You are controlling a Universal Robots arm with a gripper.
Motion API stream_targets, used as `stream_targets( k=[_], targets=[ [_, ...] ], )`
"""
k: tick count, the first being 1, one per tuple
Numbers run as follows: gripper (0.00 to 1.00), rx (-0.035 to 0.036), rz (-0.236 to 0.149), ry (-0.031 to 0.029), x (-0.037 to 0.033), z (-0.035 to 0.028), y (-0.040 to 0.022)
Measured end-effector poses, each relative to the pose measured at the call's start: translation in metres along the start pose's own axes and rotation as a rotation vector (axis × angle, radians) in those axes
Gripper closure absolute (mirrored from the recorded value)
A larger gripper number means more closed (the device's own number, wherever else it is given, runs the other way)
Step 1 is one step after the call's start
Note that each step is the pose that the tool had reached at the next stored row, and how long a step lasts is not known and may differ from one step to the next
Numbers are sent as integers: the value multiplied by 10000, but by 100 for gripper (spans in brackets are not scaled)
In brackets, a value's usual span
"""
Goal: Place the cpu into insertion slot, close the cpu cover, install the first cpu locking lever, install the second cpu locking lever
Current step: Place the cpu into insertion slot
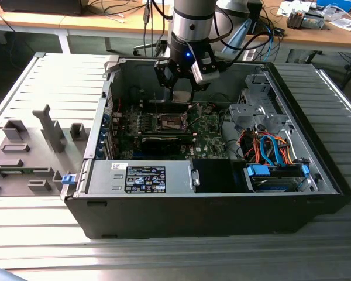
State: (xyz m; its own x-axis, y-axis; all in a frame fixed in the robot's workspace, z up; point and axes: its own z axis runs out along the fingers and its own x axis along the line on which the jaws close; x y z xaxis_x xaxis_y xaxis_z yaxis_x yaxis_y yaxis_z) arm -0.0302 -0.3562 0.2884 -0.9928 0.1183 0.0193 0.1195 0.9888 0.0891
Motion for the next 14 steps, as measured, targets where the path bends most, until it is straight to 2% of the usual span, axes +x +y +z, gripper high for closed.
stream_targets(
  k=[14],
  targets=[
    [46, -2, 77, -7, 0, 0, 0]
  ],
)
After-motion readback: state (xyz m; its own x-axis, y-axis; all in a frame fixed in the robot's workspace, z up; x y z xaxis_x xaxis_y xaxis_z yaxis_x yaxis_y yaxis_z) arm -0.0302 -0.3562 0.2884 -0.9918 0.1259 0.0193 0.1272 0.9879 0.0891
